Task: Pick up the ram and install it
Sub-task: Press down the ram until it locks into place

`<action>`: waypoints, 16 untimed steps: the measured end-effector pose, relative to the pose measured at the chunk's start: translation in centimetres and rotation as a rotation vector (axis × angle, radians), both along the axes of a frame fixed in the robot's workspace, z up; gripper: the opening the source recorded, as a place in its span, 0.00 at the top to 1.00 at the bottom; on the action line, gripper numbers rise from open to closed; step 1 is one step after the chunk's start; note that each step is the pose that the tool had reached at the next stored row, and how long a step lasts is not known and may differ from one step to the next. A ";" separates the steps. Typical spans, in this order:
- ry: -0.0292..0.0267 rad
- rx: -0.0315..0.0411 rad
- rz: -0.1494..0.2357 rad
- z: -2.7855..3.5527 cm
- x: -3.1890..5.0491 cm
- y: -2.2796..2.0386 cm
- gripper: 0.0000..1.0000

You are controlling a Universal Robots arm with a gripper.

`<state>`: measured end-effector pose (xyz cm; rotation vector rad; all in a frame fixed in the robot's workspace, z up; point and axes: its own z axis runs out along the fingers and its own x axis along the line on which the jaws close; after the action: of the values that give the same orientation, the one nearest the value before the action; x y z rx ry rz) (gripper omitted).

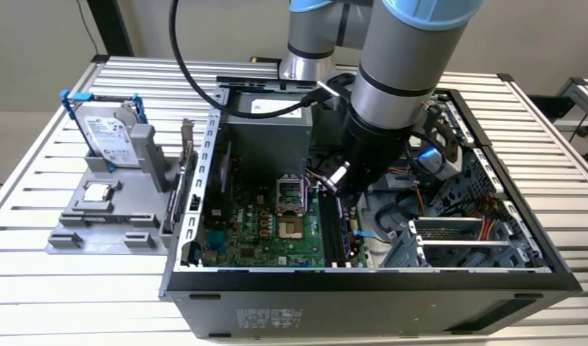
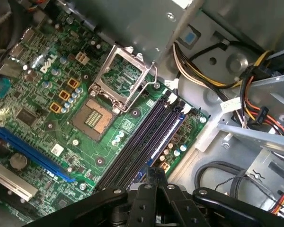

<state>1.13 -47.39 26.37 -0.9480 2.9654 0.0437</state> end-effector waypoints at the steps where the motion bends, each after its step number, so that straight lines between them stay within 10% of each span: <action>1: -0.0016 0.0000 0.013 0.00 0.00 0.00 1.00; 16: -0.0086 0.0008 0.261 0.00 0.00 0.00 1.00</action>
<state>1.13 -47.39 26.36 -1.3246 2.8124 0.0461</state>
